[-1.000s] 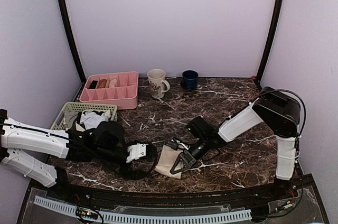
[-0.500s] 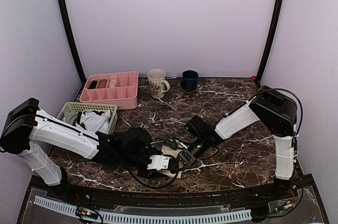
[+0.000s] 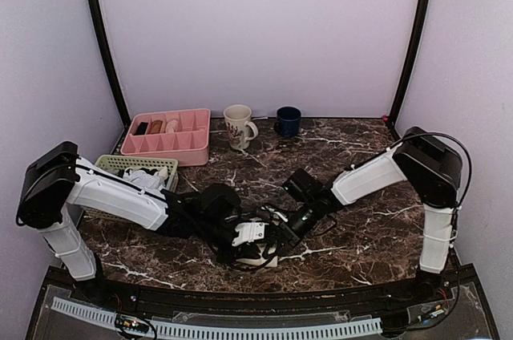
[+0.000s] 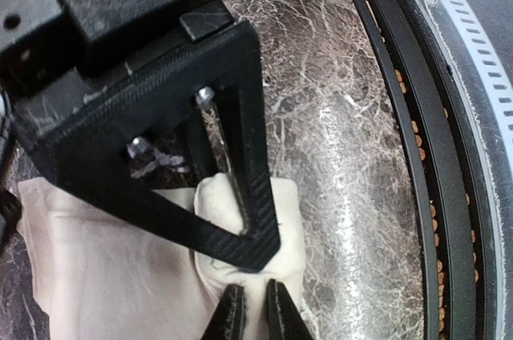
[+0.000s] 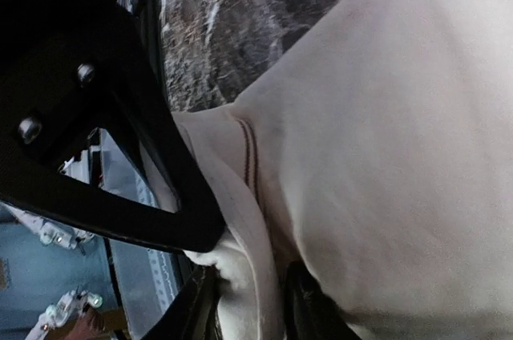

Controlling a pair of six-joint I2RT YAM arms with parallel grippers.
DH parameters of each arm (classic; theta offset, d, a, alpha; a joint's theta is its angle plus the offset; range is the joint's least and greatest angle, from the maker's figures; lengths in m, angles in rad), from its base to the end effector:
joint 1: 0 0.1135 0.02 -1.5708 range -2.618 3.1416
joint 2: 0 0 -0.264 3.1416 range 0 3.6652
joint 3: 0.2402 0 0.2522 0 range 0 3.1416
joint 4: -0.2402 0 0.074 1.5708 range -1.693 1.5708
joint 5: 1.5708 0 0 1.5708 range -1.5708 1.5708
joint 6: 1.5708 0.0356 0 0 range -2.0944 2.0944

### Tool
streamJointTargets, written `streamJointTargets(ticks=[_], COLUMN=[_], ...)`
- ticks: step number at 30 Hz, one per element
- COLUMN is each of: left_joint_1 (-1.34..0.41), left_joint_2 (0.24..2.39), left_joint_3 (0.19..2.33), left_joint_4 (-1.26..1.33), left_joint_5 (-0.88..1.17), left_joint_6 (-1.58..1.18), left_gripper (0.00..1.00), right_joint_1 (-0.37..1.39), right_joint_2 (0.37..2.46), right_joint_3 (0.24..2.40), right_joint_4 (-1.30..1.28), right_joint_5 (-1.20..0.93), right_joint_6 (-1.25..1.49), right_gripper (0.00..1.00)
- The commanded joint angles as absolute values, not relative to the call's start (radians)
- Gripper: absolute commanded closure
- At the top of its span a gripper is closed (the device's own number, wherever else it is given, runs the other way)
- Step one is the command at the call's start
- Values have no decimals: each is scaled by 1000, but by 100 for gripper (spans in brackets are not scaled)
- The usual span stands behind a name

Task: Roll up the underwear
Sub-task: Roll the underwear at the center of the board.

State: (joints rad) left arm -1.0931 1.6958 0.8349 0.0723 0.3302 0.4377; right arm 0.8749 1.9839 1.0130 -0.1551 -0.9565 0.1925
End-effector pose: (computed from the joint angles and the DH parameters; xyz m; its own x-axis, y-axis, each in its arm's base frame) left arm 0.1433 -0.3019 0.1524 0.1052 0.6689 -0.7359 0.9943 -0.0569 0.0904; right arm 0.2049 0.2907 0.1017 -0.6958 -0.6609 -0.2812 -0.5447 0.2304 0.8064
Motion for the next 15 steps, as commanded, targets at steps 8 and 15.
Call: streamJointTargets(ticks=[8,15], left_joint_1=[-948,-881], left_joint_2=[1857,1996], left_joint_3=[916,1035], left_joint_4=[-225,-322], left_joint_5=[674,846], left_joint_6=[260,262], left_gripper=[95,95], right_joint_1=[854,871], right_joint_2=[1504,1139], right_joint_3=[778,652], right_joint_4=[-124,-26], right_joint_5=[-398,-157], right_joint_6=[102,82], right_gripper=[55,14])
